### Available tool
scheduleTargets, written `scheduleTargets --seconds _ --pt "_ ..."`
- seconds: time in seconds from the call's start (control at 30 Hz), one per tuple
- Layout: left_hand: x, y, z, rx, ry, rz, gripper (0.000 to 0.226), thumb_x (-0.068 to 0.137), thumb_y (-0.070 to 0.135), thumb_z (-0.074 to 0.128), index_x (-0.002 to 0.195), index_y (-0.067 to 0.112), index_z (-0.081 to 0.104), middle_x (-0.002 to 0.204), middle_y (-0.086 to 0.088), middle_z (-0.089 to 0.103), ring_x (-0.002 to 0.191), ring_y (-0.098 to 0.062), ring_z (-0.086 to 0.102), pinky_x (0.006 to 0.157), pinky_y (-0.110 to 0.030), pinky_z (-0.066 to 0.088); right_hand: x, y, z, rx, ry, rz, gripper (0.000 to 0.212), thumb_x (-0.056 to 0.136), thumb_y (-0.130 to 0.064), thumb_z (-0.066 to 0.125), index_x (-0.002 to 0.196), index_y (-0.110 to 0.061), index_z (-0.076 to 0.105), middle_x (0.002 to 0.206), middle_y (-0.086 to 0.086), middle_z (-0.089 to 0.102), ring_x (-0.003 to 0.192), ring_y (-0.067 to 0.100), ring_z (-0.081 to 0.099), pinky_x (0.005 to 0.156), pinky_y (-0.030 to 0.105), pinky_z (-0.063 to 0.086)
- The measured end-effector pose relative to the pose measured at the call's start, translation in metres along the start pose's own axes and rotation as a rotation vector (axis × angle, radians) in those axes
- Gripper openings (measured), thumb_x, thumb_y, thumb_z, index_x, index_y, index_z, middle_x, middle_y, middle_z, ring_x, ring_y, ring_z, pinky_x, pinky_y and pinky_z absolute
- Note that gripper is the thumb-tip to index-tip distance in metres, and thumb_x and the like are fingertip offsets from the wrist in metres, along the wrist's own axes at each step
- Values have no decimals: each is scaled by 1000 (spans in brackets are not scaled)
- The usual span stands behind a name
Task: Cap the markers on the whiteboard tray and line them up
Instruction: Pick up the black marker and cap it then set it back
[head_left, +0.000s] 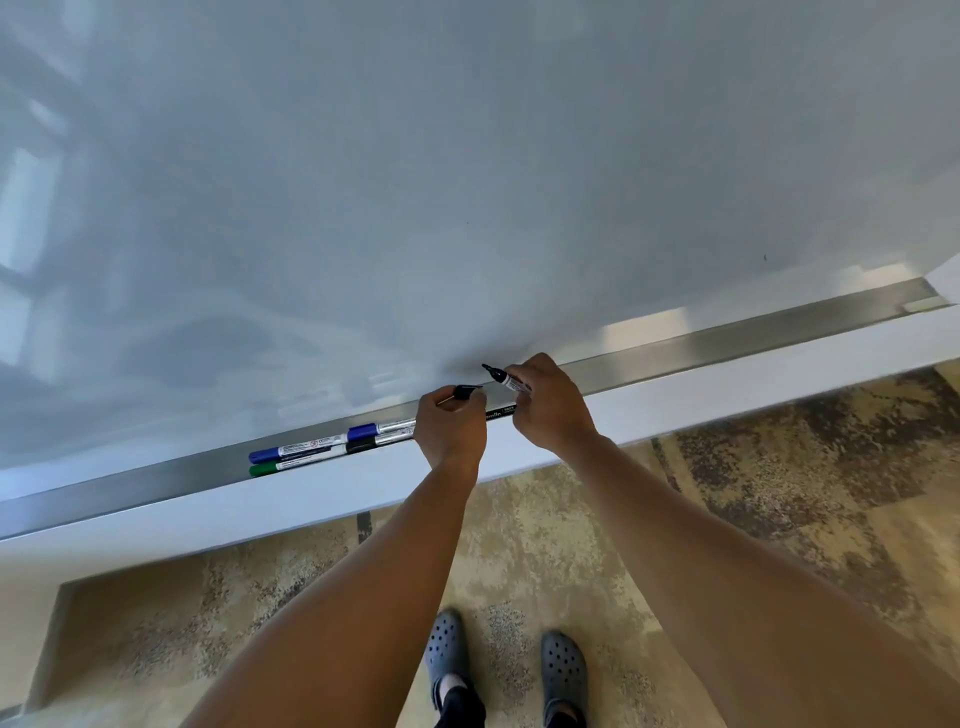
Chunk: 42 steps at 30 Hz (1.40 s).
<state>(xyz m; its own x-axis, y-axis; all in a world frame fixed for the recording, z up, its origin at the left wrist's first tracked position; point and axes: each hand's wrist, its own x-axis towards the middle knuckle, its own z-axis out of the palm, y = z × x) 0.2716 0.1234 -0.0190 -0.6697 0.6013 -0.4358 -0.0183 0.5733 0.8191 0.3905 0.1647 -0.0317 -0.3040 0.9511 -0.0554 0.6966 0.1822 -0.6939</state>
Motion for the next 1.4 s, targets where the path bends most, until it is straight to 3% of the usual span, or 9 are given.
scheduleTargets --seconds 0.2,0.33,0.47,0.6,0.67,0.77,0.97,1.17,1.4 --pt "-14 -1 -25 -72 -126 55 33 72 29 83 102 22 71 89 13 75 87 -7 69 71 -22 49 -10 -30 1 400 -7 145 31 89 -3 54 117 -15 63 106 3 63 91 19 63 68 14 47" --pt "-20 -2 -40 -71 -178 75 38 68 29 86 102 22 71 88 11 76 87 -6 71 68 -20 48 -25 -41 -3 534 -64 177 31 91 -4 51 114 -19 64 101 -3 71 89 14 66 71 15 49" --pt "-28 3 -52 -82 -242 99 37 67 25 87 101 22 73 86 12 77 84 -4 71 67 -18 48 -35 -48 -4 538 -67 165 34 90 -4 50 117 -20 63 100 -1 71 72 11 63 61 21 48" --pt "-35 10 -60 -172 -202 65 28 75 29 75 101 22 74 91 11 76 91 -9 70 76 -24 51 -38 -58 -11 538 -50 137 34 88 -4 53 114 -21 65 103 -2 73 94 15 68 82 29 54" --pt "-39 14 -63 -192 -174 81 28 79 37 74 102 21 73 90 11 76 85 -5 71 74 -23 50 -39 -64 -14 550 -57 129 36 87 -3 54 115 -22 65 104 -2 73 96 13 68 84 28 54" --pt "-43 22 -69 -228 -151 111 25 84 35 74 102 18 71 91 6 77 71 4 70 67 -18 47 -39 -74 -20 521 -54 85 35 87 -5 55 115 -24 65 105 -3 72 96 13 67 82 24 51" --pt "-45 42 -91 -584 -218 -5 25 88 20 73 110 8 72 101 -6 76 87 -16 74 77 -20 58 -37 -87 -34 415 -5 -23 28 92 -11 52 112 -24 66 98 -2 70 79 18 62 62 23 45" --pt "-46 60 -117 -737 -207 -35 29 86 20 76 109 4 72 102 -7 76 91 -16 74 80 -21 57 -35 -95 -45 223 26 -168 29 90 -10 55 113 -22 67 90 -2 58 83 12 53 66 6 35" --pt "-56 70 -131 -730 -192 -22 24 85 22 76 105 8 74 98 -3 77 86 -11 75 66 -14 55 -37 -114 -52 152 13 -277 29 89 -9 58 114 -21 67 90 -5 57 88 18 58 76 25 44"
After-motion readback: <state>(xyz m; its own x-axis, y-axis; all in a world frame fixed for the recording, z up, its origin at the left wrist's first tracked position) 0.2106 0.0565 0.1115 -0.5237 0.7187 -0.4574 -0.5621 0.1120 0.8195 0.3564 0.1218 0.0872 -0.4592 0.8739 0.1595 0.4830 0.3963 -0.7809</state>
